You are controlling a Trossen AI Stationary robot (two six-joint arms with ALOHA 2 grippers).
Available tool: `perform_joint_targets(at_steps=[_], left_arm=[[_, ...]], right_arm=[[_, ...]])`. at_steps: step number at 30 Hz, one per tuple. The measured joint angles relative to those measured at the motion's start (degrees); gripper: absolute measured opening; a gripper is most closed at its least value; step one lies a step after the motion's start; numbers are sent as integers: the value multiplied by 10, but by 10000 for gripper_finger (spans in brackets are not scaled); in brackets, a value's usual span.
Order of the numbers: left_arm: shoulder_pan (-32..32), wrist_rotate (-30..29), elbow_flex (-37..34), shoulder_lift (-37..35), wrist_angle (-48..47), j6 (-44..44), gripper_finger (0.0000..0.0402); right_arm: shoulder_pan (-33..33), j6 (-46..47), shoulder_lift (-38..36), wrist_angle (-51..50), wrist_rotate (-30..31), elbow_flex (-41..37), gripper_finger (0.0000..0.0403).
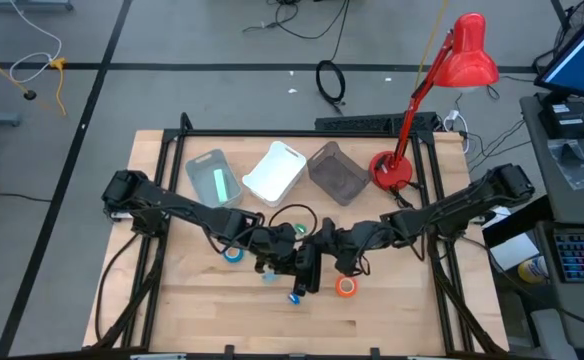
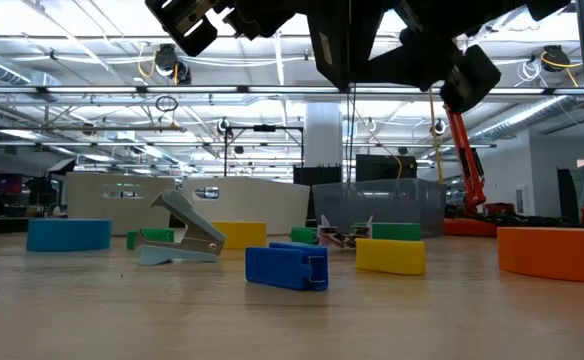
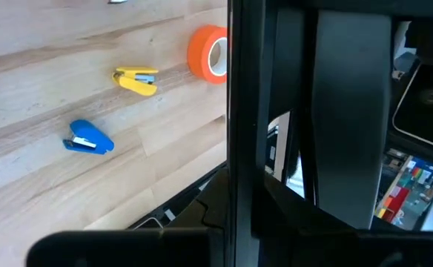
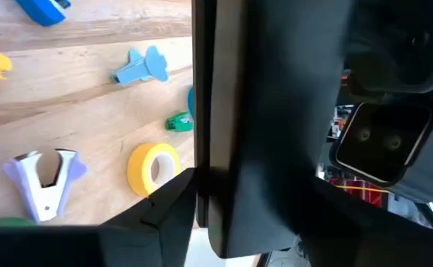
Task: Pick and place Stapler, Stapler remover, tape
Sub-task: Put the large black stapler into the gray bin
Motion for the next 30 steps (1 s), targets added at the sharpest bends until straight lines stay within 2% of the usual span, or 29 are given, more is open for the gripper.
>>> perform_joint_targets(at_steps=[7, 20, 25, 30], left_arm=[[0, 7, 0, 0, -16, 1, 39], [1, 7, 0, 0, -16, 4, 40], [1, -2, 0, -1, -12, 4, 74], [1, -2, 0, -2, -12, 6, 82]], right_arm=[[0, 0, 10, 13, -2, 0, 141], [0, 3, 10, 15, 7, 0, 140], [1, -1, 9, 19, 27, -1, 138], [6, -1, 9, 20, 38, -1, 138]])
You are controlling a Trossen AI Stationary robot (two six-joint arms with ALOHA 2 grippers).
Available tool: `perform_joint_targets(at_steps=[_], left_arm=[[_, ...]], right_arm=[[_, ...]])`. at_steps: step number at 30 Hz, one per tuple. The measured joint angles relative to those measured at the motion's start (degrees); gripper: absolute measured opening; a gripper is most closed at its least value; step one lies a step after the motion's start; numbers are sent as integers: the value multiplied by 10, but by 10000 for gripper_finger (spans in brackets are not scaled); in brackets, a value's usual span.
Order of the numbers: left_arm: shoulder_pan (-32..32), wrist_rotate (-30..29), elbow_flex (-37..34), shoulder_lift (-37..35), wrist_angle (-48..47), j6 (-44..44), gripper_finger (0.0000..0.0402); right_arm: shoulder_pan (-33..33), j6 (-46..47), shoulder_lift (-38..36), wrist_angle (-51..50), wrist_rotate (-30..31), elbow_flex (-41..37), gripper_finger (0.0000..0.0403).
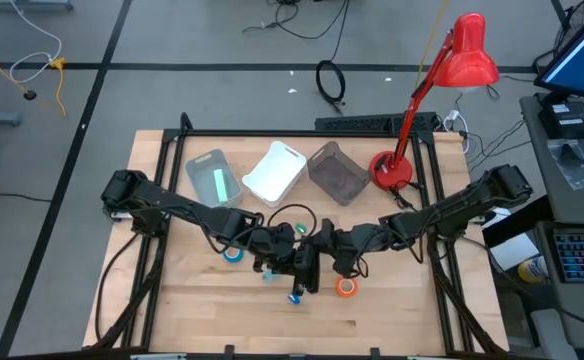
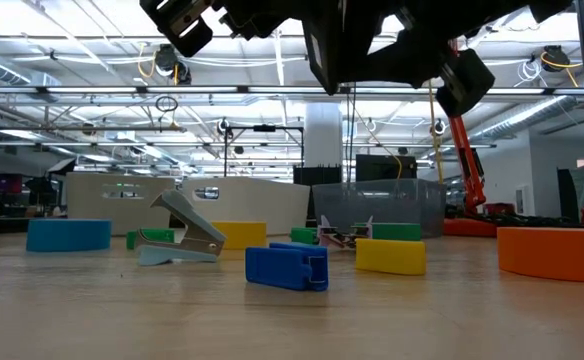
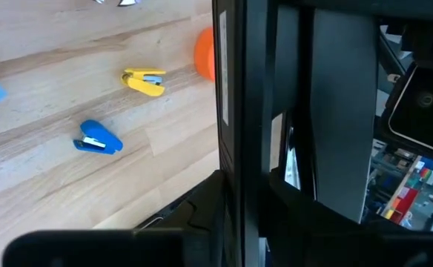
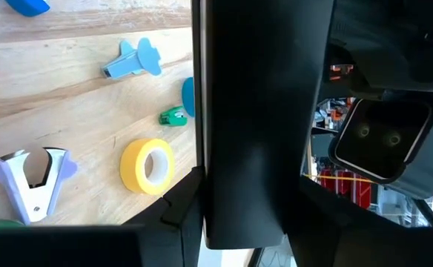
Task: Pick and place Stapler, Stapler remover, tape
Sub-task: Put the large black stapler into the gray bin
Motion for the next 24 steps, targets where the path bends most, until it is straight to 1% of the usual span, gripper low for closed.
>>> perform_joint_targets(at_steps=[19, 24], left_arm=[[0, -17, 0, 1, -3, 15, 87], [0, -33, 0, 1, -5, 44, 88]], right_arm=[[3, 3, 0, -11, 22, 0, 138], [3, 6, 0, -16, 35, 0, 138]])
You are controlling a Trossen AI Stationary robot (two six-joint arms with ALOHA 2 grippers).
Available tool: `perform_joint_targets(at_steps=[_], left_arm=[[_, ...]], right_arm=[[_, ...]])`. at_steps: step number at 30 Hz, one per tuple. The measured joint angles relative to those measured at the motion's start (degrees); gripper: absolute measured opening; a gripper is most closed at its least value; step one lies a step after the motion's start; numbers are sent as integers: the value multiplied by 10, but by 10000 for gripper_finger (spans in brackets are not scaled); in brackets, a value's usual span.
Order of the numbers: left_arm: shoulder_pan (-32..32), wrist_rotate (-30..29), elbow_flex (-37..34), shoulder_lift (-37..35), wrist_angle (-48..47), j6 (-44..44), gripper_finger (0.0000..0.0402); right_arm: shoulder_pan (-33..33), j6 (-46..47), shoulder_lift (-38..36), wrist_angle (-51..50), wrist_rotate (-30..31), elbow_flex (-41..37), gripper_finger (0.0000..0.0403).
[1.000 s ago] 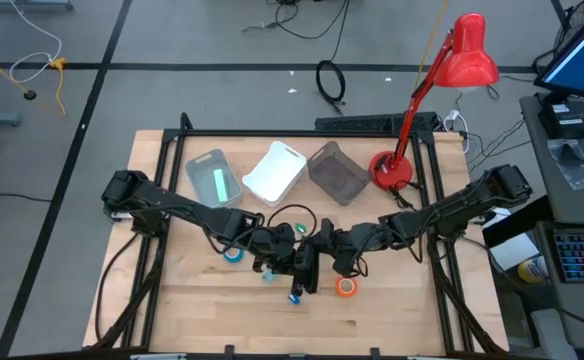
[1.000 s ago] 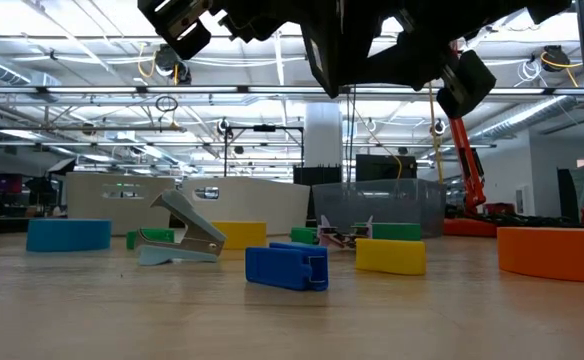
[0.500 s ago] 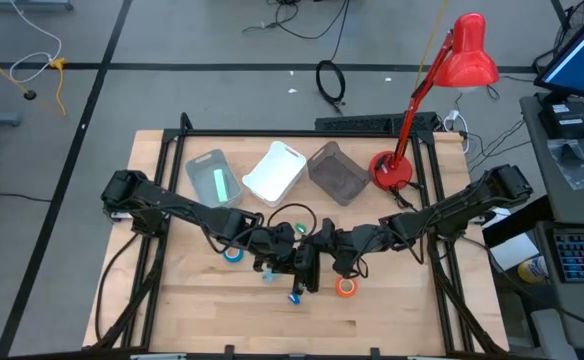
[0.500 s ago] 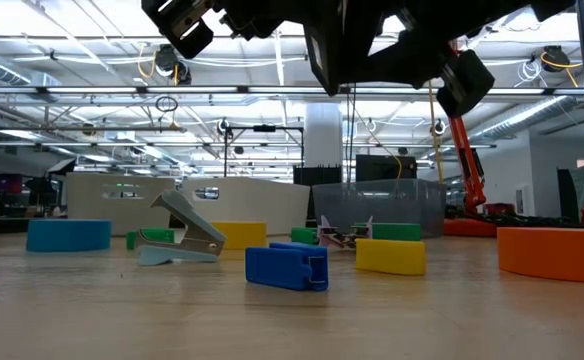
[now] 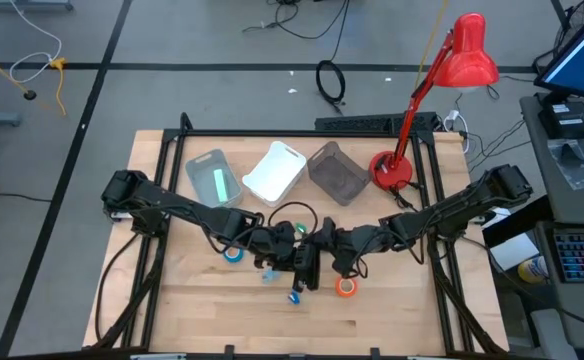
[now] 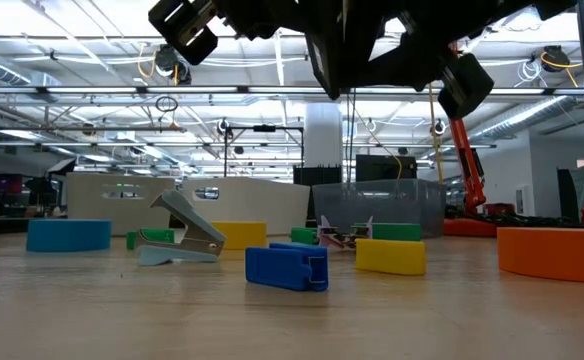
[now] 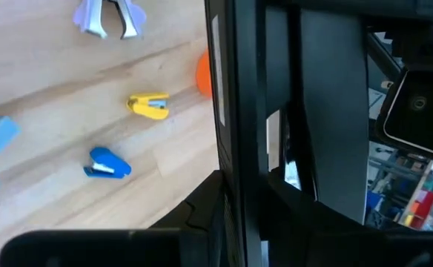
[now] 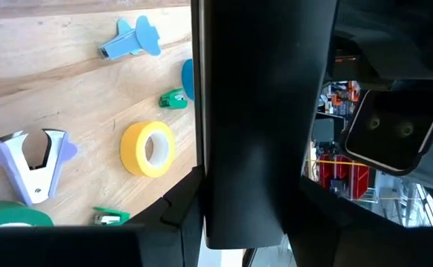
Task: Pick and place Stapler, Stapler remover, tape
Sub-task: Put the large black stapler into the gray bin
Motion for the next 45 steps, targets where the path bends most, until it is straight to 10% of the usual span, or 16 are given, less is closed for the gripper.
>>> perform_joint_targets(at_steps=[24, 45], left_arm=[[30, -3, 1, -2, -38, 95, 88], [8, -195, 1, -102, -168, 124, 88]], right_arm=[[0, 9, 1, -55, 28, 0, 138], [-15, 112, 0, -78, 33, 0, 138]])
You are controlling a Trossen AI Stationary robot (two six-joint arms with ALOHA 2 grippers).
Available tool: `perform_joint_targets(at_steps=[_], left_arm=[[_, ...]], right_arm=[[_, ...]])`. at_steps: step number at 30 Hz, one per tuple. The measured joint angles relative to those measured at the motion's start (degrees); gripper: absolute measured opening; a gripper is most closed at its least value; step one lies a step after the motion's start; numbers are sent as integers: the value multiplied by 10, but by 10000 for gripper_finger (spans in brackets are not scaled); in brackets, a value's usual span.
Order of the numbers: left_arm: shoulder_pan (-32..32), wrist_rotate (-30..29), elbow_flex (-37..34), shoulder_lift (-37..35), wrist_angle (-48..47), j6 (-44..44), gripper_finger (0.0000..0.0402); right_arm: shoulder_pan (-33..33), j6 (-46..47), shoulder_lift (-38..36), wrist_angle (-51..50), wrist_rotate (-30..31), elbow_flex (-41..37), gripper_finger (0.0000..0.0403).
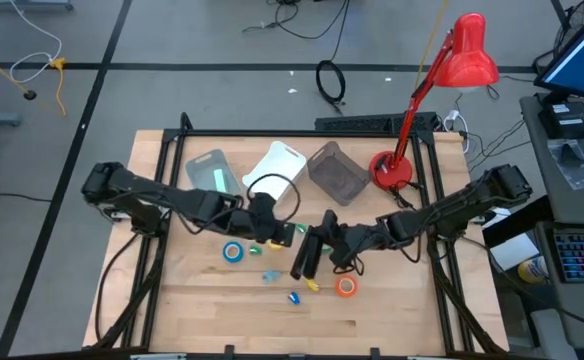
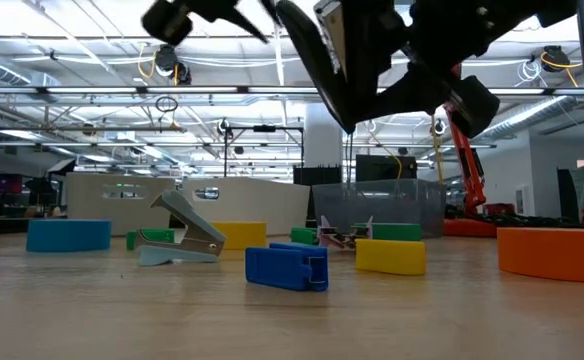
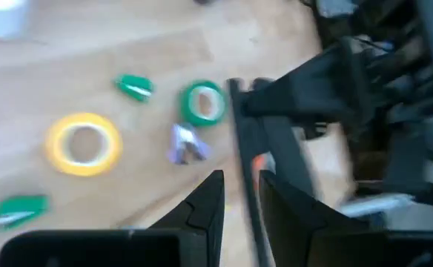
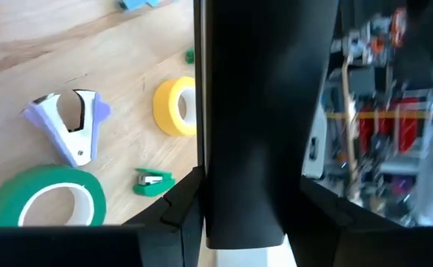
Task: Pick and place Stapler, Stapler remover, tape
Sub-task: Put the large black stapler into the gray bin
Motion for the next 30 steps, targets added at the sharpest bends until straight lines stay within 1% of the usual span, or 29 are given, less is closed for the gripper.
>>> perform_joint_targets(at_steps=[3, 8, 13, 20, 22, 25, 30], left_arm=[[-23, -56, 0, -1, 1, 0, 88], [-58, -103, 0, 0, -10, -11, 88], [-89, -170, 0, 1, -12, -31, 88], [-115, -223, 0, 1, -13, -54, 88], [-118, -241, -1, 1, -16, -53, 88], [-121, -270, -1, 1, -16, -54, 88], [-122, -284, -1, 1, -15, -56, 88]], right_arm=[[-9, 54, 0, -5, 13, 0, 138], [-27, 131, 0, -16, 13, 1, 138], [-45, 226, 0, -50, 12, 27, 138], [-51, 356, 0, -144, 9, 76, 138], [-53, 392, 0, -166, -5, 82, 138], [-60, 459, 0, -183, -44, 92, 138], [-61, 522, 0, -187, -51, 98, 138]])
